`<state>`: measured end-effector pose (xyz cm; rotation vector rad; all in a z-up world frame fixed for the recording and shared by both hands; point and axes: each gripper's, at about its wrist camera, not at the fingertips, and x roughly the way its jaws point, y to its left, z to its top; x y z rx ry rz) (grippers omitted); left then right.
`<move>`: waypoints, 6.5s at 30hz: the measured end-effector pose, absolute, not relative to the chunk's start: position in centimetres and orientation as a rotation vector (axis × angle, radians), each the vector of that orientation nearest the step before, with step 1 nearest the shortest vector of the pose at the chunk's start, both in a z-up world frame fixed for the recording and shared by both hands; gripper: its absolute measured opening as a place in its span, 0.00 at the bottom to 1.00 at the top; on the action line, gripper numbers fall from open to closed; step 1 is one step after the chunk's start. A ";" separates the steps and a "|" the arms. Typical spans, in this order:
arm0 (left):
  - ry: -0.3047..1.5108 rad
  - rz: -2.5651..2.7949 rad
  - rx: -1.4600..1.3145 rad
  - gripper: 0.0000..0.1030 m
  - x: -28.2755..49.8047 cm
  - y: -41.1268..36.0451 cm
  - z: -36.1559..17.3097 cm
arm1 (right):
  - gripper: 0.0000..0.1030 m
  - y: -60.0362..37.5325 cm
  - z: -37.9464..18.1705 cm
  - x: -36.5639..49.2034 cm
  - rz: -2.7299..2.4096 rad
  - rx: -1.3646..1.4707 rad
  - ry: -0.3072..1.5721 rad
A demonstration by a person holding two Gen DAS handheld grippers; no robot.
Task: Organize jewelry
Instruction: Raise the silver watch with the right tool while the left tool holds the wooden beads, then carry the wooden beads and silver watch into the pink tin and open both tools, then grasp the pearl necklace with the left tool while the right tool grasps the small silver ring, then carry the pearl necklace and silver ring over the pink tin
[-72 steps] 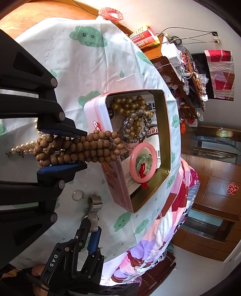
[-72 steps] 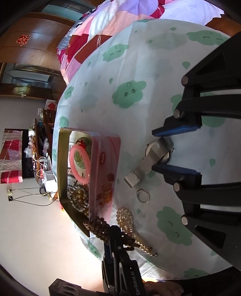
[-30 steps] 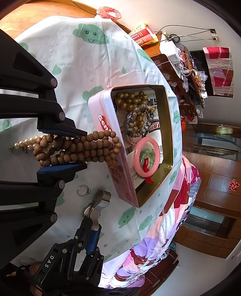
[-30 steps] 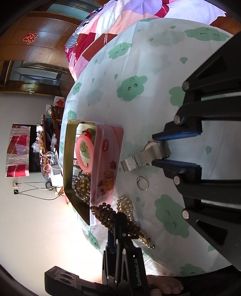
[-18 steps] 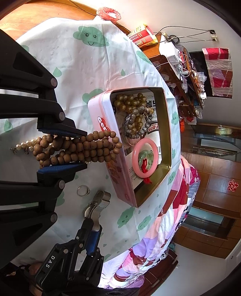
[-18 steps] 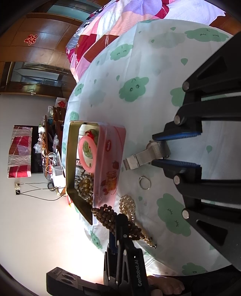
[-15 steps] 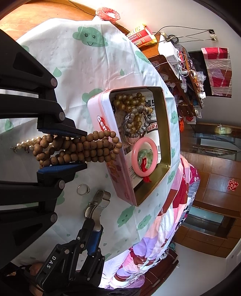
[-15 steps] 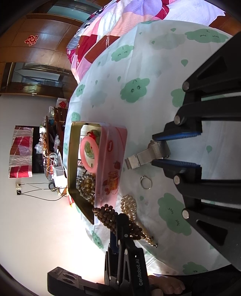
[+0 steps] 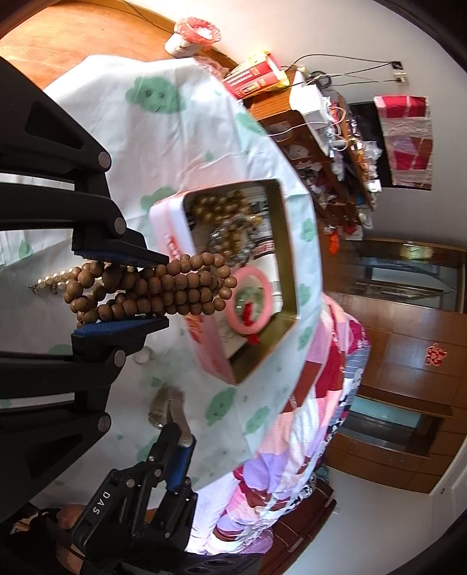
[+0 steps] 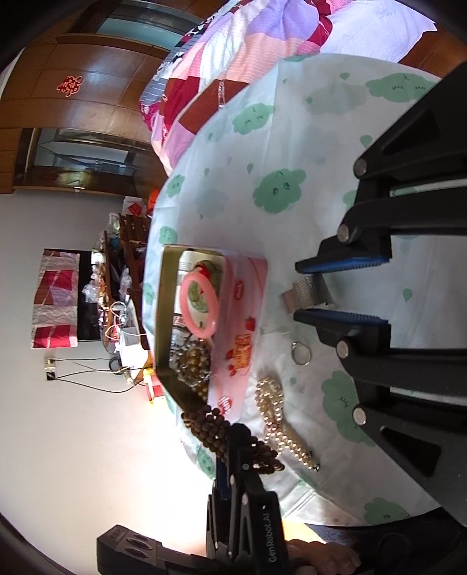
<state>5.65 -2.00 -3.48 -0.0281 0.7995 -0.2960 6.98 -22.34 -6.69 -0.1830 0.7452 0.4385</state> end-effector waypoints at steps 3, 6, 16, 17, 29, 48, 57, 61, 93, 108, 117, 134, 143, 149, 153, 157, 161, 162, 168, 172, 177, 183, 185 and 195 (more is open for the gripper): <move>0.768 -0.290 -0.031 0.26 5.5 -1.5 -2.3 | 0.21 -22.3 -5.9 6.7 0.440 -0.183 0.726; 0.745 -0.285 -0.030 0.26 5.6 -1.2 -1.4 | 0.21 -22.3 -5.1 6.6 0.441 -0.182 0.707; 0.717 -0.262 -0.019 0.26 7.2 -0.5 -0.7 | 0.21 -22.0 -2.8 7.3 0.437 -0.189 0.655; 0.716 -0.260 -0.019 0.26 7.4 -0.4 -0.6 | 0.21 -21.9 -2.6 7.5 0.437 -0.191 0.650; 0.702 -0.228 -0.017 0.26 9.8 0.0 -0.3 | 0.21 -20.6 -0.1 10.9 0.447 -0.202 0.583; 0.720 -0.193 -0.001 0.26 13.4 -0.2 -1.1 | 0.21 -18.7 -0.4 15.2 0.460 -0.161 0.589; 0.729 -0.188 0.011 0.26 14.4 -0.3 -1.5 | 0.21 -17.6 -0.7 16.4 0.455 -0.166 0.588; 0.738 -0.185 0.013 0.26 14.9 -0.3 -1.8 | 0.21 -17.0 -0.9 17.0 0.456 -0.166 0.597; 0.756 -0.098 0.020 0.63 14.1 0.5 -3.0 | 0.49 -18.3 -4.1 16.7 0.372 -0.146 0.686; 0.758 0.037 0.059 0.63 7.6 2.3 -3.9 | 0.56 -19.6 -5.1 11.2 0.348 -0.131 0.724; 0.842 0.005 0.080 0.63 6.2 0.8 -6.6 | 0.58 -19.2 -7.1 9.7 0.359 -0.121 0.782; 0.894 0.004 0.051 0.63 5.9 0.2 -9.0 | 0.45 -16.8 -9.6 8.9 0.424 -0.211 0.878; 0.892 -0.010 0.042 0.63 6.0 0.0 -8.7 | 0.29 -16.0 -10.3 8.9 0.462 -0.243 0.918; 0.884 -0.039 0.033 0.63 5.9 -0.2 -8.4 | 0.22 -16.4 -10.2 8.5 0.464 -0.233 0.920; 0.883 -0.095 0.043 0.63 5.6 -1.2 -8.2 | 0.22 -17.5 -9.9 8.4 0.438 -0.206 0.914; 0.904 -0.140 0.055 0.63 6.0 -2.3 -8.4 | 0.22 -18.8 -9.7 8.4 0.400 -0.203 0.902; 0.943 -0.178 0.050 0.63 6.9 -3.0 -9.0 | 0.22 -19.5 -9.7 8.6 0.372 -0.193 0.898; 0.958 -0.182 0.043 0.63 7.2 -3.1 -9.2 | 0.22 -19.5 -9.6 8.7 0.371 -0.192 0.895; 0.943 -0.204 0.050 0.25 7.1 -3.2 -9.1 | 0.22 -19.5 -9.6 8.8 0.379 -0.193 0.893; 0.940 -0.226 0.013 0.12 7.0 -2.6 -9.0 | 0.22 -19.7 -9.6 8.6 0.381 -0.191 0.884; 0.925 -0.238 0.002 0.12 6.7 -2.5 -8.7 | 0.22 -19.8 -9.3 8.4 0.385 -0.183 0.870; 0.896 -0.254 0.003 0.12 6.2 -2.7 -7.8 | 0.22 -19.9 -8.9 8.4 0.389 -0.178 0.863; 0.889 -0.256 -0.002 0.12 6.1 -2.6 -7.5 | 0.22 -19.9 -8.8 8.3 0.390 -0.178 0.858; 0.805 -0.251 -0.017 0.12 5.5 -1.9 -4.4 | 0.22 -19.8 -7.4 7.8 0.397 -0.174 0.825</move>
